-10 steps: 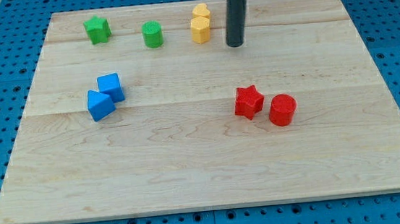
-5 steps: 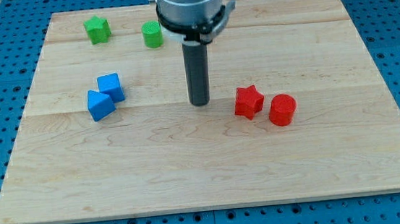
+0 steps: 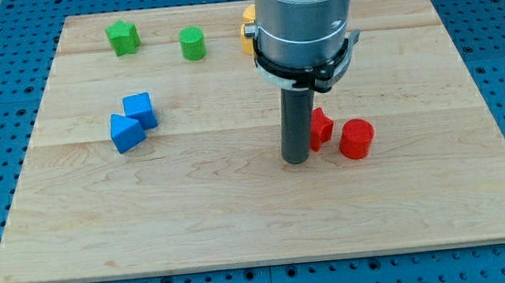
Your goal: Slide the red star towards the top right
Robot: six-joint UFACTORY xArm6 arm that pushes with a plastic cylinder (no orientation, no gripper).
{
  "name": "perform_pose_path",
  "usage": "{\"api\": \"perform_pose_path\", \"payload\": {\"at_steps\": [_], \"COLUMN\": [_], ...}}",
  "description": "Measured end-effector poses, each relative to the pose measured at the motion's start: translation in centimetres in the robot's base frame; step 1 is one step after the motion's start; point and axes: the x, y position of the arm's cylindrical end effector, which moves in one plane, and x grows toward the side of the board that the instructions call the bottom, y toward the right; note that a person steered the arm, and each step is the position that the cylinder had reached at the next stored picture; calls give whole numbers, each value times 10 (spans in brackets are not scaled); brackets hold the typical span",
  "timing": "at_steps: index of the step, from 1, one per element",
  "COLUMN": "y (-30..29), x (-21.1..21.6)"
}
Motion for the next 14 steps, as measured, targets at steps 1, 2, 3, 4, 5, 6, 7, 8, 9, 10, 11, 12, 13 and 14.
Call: {"api": "perform_pose_path", "payload": {"at_steps": [1, 2, 3, 4, 5, 6, 7, 8, 9, 10, 11, 12, 13, 14], "y": [15, 37, 55, 63, 64, 64, 65, 68, 70, 71, 79, 81, 68, 45], "x": [-10, -27, -45, -65, -73, -73, -79, -88, -90, -90, -90, -92, -92, -92]}}
